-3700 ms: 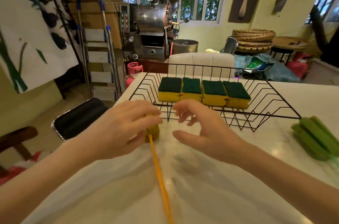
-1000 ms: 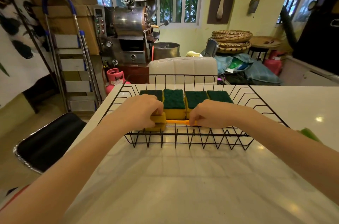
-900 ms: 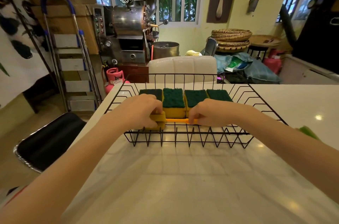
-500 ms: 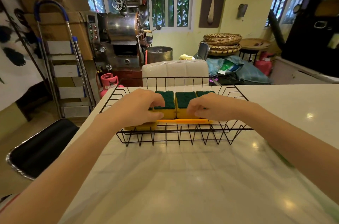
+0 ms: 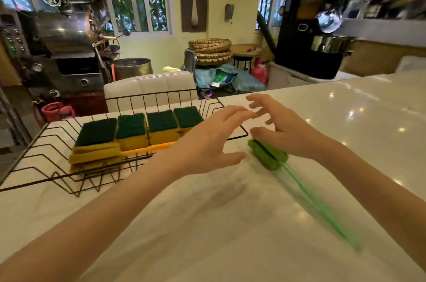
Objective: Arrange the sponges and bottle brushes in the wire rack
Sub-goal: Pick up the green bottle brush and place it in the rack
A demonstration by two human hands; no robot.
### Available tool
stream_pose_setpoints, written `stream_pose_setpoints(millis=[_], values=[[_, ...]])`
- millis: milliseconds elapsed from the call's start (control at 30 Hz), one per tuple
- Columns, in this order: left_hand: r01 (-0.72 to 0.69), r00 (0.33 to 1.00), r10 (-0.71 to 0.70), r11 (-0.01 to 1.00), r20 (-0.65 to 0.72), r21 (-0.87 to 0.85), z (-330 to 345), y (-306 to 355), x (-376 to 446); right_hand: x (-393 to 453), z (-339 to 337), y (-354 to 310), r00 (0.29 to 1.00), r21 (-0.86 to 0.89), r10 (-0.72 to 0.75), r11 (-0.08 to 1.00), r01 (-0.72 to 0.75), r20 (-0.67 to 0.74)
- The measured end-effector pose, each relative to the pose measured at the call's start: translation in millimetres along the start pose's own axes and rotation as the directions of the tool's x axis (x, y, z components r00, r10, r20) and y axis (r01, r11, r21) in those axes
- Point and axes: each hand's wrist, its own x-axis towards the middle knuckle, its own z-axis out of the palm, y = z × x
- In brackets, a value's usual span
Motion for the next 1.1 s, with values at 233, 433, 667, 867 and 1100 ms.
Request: stream_pose_setpoints(millis=[233, 433, 667, 867, 1100], values=[[-0.153, 0.978, 0.162, 0.985, 0.13, -0.077, 52, 23, 38, -57, -25, 29, 0.944, -0.101, 0.295, 0.954, -0.283, 0.145], [-0.198, 0.954, 0.139, 0.957, 0.265, 0.21, 78, 10, 69, -82, -25, 36, 0.782, -0.136, 0.5, 0.863, -0.487, 0.372], [-0.196, 0.953, 0.093, 0.916, 0.289, 0.351, 86, 8, 78, -84, -20, 47, 0.748, -0.097, 0.529, 0.836, -0.54, 0.401], [-0.255, 0.967, 0.223, 0.874, 0.126, 0.413, 67, 25, 85, -80, -42, 51, 0.779, -0.085, 0.5, 0.857, -0.509, 0.379], [-0.252, 0.953, 0.302, 0.846, -0.032, 0.469, 34, 32, 89, -66, -60, 41, 0.858, -0.097, 0.414, 0.909, -0.405, 0.304]])
